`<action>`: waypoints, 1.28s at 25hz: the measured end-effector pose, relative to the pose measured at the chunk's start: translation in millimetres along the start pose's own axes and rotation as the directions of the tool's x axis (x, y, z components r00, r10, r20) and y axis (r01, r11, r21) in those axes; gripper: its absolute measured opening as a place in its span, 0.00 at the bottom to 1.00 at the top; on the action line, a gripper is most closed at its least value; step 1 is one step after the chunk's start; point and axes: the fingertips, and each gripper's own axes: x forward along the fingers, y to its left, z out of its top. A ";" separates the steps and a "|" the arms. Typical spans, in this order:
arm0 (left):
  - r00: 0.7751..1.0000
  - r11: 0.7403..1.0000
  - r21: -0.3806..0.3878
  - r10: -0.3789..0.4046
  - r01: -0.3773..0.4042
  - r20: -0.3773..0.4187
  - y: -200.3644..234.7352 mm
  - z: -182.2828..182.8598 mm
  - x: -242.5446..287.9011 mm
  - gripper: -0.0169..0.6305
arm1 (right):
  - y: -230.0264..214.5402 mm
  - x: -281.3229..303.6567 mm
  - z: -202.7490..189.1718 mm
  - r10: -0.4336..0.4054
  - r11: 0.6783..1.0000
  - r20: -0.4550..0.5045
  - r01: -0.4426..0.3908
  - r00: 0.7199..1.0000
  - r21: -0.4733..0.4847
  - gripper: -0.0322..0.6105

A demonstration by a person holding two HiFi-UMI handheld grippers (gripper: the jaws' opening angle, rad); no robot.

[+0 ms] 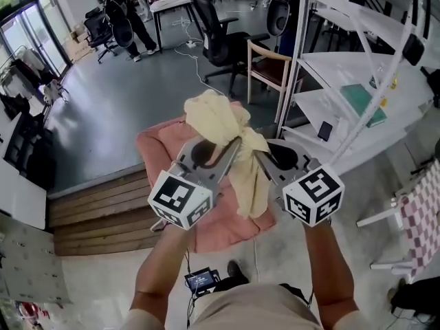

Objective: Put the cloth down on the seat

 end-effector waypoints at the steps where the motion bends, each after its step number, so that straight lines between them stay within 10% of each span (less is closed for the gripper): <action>1: 1.000 1.000 -0.001 -0.001 0.001 0.002 8.4 -2.1 0.9 0.18 | -1.7 8.5 -0.1 -0.005 1.000 -0.001 0.005 1.000 -0.002 0.10; 32: 0.972 0.993 -0.051 0.091 -0.104 -0.215 100.6 -173.8 122.2 0.18 | -137.5 128.3 -146.0 -0.036 0.996 -0.091 0.044 0.995 0.081 0.10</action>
